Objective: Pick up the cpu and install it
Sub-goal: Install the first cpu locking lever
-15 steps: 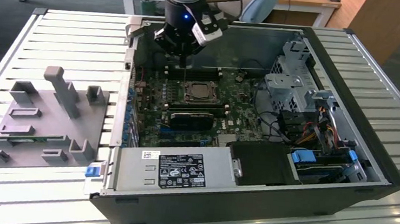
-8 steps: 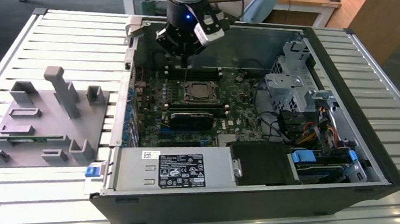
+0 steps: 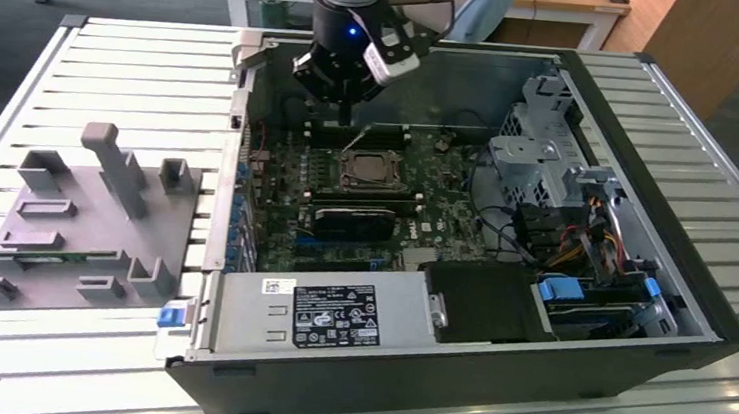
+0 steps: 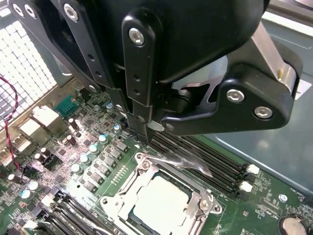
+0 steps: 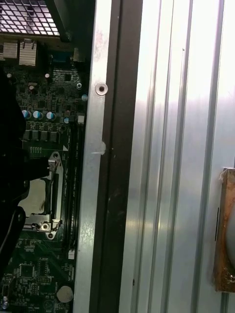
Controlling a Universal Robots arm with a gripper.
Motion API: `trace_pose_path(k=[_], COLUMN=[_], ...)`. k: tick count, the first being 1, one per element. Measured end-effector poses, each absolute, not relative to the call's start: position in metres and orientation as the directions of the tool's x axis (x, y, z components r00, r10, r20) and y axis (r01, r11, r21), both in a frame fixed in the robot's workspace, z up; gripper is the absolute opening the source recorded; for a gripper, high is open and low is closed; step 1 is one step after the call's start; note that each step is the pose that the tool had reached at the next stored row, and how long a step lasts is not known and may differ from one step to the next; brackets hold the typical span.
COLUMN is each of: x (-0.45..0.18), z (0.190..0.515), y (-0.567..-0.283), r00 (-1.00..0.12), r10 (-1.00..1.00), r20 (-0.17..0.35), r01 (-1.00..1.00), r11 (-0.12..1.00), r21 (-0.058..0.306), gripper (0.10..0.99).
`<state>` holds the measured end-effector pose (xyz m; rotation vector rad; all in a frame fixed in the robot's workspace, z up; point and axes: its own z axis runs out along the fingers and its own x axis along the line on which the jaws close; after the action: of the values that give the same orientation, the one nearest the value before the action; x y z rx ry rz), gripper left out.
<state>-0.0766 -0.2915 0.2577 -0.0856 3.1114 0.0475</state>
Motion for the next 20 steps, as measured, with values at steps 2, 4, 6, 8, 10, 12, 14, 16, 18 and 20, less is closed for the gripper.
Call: trace_pose_path(k=[2, 4, 6, 8, 10, 12, 14, 16, 18, 20], x=[-0.075, -0.073, -0.072, -0.071, -0.071, -0.071, -0.070, -0.069, -0.067, -0.063], z=[0.258, 0.258, 0.257, 0.257, 0.256, 0.255, 0.254, 0.252, 0.251, 0.250], y=[-0.291, -0.291, -0.291, -0.292, -0.292, -0.292, -0.292, -0.292, -0.292, -0.292], r00=[-0.998, -0.998, -0.998, -0.998, -0.998, -0.998, -0.998, -0.998, -0.998, -0.998], r10=[-0.055, -0.055, -0.054, -0.054, -0.053, -0.052, -0.052, -0.052, -0.051, -0.050], r20=[-0.029, -0.029, -0.030, -0.031, -0.032, -0.032, -0.032, -0.032, -0.032, -0.032], r01=[-0.055, -0.055, -0.055, -0.055, -0.055, -0.055, -0.055, -0.055, -0.054, -0.052], r11=[0.998, 0.998, 0.998, 0.997, 0.995, 0.995, 0.995, 0.995, 0.995, 0.995], r21=[0.030, 0.030, 0.030, 0.048, 0.078, 0.080, 0.080, 0.080, 0.080, 0.080], gripper=[0.106, 0.106, 0.106, 0.106, 0.106, 0.106, 0.106, 0.106, 0.106, 0.106])
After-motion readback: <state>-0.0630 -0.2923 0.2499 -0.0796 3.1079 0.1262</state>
